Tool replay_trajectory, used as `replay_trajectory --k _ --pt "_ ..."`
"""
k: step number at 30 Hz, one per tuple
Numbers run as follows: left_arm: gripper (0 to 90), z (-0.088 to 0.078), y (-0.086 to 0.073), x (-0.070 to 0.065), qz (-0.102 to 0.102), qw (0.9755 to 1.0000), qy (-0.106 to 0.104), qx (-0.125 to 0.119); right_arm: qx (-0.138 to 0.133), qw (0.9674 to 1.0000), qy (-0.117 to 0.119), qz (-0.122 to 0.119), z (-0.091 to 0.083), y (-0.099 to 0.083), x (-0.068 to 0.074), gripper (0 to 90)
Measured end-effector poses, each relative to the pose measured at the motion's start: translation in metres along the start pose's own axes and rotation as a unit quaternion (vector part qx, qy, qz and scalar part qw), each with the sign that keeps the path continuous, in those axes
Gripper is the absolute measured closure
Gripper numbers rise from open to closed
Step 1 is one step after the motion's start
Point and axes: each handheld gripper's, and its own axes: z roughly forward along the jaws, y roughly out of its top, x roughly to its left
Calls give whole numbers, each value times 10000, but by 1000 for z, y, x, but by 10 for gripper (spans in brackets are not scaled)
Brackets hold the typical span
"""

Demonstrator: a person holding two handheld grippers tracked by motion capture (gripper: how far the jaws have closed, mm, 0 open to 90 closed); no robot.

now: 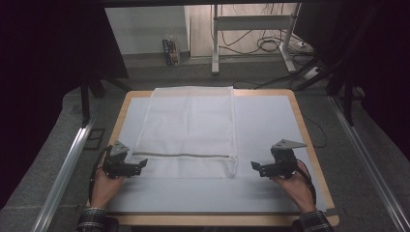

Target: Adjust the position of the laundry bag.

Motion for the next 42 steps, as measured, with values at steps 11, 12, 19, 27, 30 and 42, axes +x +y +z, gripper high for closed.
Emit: replay_trajectory --k 11,12,19,27,30,42 --pt "112 8 13 4 -37 9999 145 67 168 9995 -67 -262 26 32 7 132" --pt "133 8 14 7 -62 9999 130 51 185 9993 -88 -305 28 35 8 163" --pt "340 8 17 19 -262 9996 14 -110 238 9990 -76 -377 42 48 10 409" --pt "496 21 19 30 -357 9992 164 86 522 9970 -33 -566 77 61 19 480" --pt "506 23 18 34 -421 9988 216 111 585 9965 -76 -585 85 62 19 515" --pt "529 34 14 40 -518 9976 388 226 722 9944 -353 -682 107 62 24 581"
